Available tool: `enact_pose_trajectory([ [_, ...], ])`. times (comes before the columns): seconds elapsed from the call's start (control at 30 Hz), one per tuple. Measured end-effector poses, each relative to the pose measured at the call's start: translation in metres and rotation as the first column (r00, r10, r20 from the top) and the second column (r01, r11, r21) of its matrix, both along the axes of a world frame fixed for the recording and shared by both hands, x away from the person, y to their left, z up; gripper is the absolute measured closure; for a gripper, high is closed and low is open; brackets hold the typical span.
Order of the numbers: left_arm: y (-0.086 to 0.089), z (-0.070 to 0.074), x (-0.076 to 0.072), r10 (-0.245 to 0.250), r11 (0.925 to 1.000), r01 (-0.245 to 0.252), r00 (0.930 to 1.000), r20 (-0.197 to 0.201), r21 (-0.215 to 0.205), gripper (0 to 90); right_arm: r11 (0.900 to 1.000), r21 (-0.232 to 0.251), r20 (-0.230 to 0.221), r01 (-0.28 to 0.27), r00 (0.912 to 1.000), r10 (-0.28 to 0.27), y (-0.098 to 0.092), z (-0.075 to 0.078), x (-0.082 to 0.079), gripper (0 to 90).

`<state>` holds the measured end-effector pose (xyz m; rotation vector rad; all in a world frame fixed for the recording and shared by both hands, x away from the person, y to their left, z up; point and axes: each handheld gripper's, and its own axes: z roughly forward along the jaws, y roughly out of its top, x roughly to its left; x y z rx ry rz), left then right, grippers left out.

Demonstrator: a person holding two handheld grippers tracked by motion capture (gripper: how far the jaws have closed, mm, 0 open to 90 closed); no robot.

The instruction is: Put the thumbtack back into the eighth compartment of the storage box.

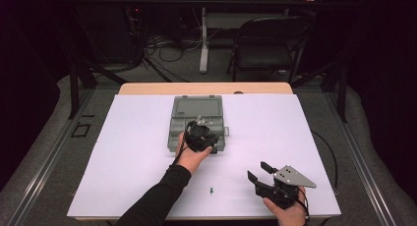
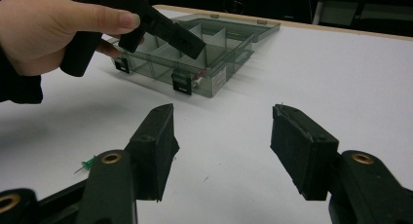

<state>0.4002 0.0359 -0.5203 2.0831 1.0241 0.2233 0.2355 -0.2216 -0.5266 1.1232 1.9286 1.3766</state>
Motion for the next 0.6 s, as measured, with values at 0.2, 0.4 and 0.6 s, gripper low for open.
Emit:
enact_pose_trajectory([
  [0.2, 0.002, 0.003, 0.000, 0.000, 1.0000, 0.000, 0.9998, 0.018, -0.007, 62.9, 1.000, 0.000, 0.001, 0.000, 1.0000, 0.000, 0.000, 0.000, 0.000, 41.1],
  [0.4, 0.006, 0.009, -0.003, -0.011, 0.9999, 0.011, 0.9992, 0.039, -0.004, 54.1, 1.000, 0.000, 0.000, 0.001, 1.0000, -0.001, 0.000, 0.000, 0.000, 41.1],
  [0.6, 0.014, 0.019, -0.013, -0.026, 0.9995, 0.027, 0.9961, 0.085, -0.014, 45.3, 1.000, -0.002, -0.001, 0.002, 1.0000, -0.002, 0.000, 0.000, 0.000, 41.1],
])
